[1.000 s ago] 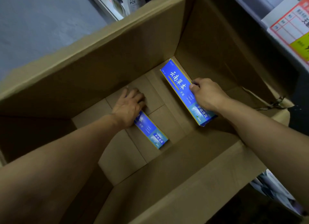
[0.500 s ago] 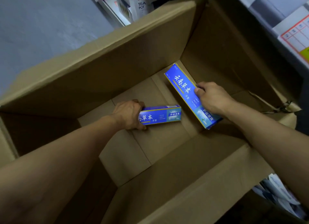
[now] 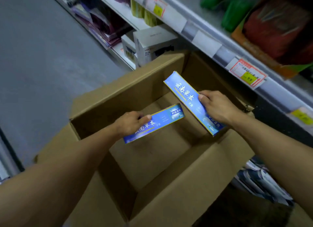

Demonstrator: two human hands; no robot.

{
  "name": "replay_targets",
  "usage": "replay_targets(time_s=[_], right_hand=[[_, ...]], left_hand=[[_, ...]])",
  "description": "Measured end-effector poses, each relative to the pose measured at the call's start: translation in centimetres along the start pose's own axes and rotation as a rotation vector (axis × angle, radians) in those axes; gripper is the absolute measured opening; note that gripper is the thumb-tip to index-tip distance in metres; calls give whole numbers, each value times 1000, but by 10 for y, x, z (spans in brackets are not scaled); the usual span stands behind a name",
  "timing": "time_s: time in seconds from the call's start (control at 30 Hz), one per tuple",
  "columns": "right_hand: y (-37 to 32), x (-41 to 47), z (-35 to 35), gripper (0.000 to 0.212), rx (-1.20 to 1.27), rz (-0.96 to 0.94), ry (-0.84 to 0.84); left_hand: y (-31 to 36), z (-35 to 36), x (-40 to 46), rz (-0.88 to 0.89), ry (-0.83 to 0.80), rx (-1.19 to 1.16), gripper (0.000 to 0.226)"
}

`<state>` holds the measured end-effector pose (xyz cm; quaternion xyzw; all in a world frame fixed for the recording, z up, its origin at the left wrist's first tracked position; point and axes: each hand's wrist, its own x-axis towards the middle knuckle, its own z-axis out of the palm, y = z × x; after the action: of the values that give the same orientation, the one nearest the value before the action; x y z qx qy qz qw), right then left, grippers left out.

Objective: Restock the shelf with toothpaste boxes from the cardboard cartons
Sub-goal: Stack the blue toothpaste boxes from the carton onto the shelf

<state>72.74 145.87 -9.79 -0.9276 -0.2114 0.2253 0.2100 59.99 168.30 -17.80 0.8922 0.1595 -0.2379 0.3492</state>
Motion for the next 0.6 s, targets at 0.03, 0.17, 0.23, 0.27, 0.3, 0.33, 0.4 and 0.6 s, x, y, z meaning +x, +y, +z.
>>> replay_targets(time_s=[0.03, 0.17, 0.23, 0.27, 0.3, 0.33, 0.4, 0.6], right_hand=[[-8, -10, -9, 24, 13, -14, 20], [-36, -52, -50, 23, 27, -48, 107], [-48, -72, -70, 22, 16, -59, 154], [-53, -82, -80, 21, 13, -64, 177], [-58, -92, -91, 20, 10, -69, 201], [-62, -101, -101, 19, 8, -75, 229], [-71, -123, -124, 18, 8, -68, 281], [-90, -191, -193, 21, -35, -60, 412]], left_hand=[[5, -9, -9, 12, 14, -23, 36], [26, -45, -46, 79, 68, -44, 37], [42, -63, -64, 126, 100, -34, 36], [51, -72, -74, 148, 110, -38, 35], [60, -81, -83, 164, 113, -46, 36], [69, -90, -91, 179, 113, -52, 40], [87, -108, -106, 218, 121, -58, 56], [148, -153, -142, 355, 197, 17, 54]])
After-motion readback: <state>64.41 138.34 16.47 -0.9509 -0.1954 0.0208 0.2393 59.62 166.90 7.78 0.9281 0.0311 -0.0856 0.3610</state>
